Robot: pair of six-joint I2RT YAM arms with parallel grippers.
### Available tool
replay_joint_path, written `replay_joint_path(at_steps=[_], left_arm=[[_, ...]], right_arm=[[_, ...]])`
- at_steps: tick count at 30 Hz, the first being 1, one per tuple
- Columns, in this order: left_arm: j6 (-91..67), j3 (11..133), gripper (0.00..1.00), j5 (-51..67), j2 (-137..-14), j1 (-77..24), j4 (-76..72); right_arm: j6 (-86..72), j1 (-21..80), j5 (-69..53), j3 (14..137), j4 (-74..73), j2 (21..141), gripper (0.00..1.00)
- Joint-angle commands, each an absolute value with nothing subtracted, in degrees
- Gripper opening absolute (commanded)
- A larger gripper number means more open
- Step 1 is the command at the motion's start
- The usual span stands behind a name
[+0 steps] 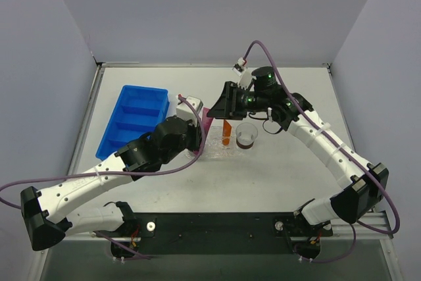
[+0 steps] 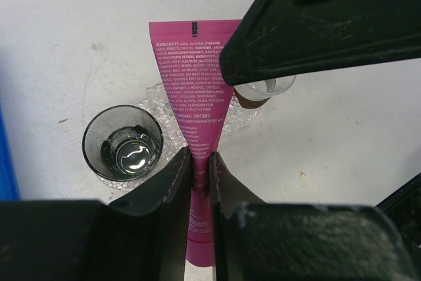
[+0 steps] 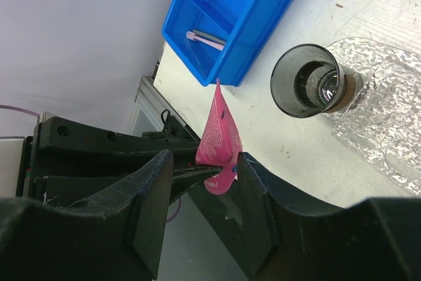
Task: Prepare toiletry sets of a toothbrush and toothpaste on the tray
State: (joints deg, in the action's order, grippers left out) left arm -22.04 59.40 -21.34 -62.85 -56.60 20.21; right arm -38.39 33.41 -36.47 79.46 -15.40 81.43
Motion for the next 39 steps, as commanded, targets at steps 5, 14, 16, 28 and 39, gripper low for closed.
replay_joint_path(at_steps=[5,14,16,28,39], left_arm=[[-23.5,62.3,0.11,-22.2,-62.7,-58.4,14.2],[-23.9,61.2,0.11,-22.0,-62.1,-59.1,12.5],[-24.1,61.1,0.11,-22.1,-61.9,-59.1,12.3],[-23.2,61.1,0.11,-20.0,-62.1,-59.1,10.2],[-28.5,57.7,0.73,-16.2,-59.5,-54.4,10.2]], right_arm=[[-38.4,33.0,-35.6,81.6,-15.9,81.6,0.41],[-37.7,33.3,-37.7,81.4,-15.9,82.2,0.25],[-37.5,33.2,-38.1,81.3,-16.0,82.2,0.22],[-36.7,33.4,-39.7,81.5,-15.9,83.4,0.08],[-33.9,32.3,-37.6,80.4,-14.9,79.8,0.0]])
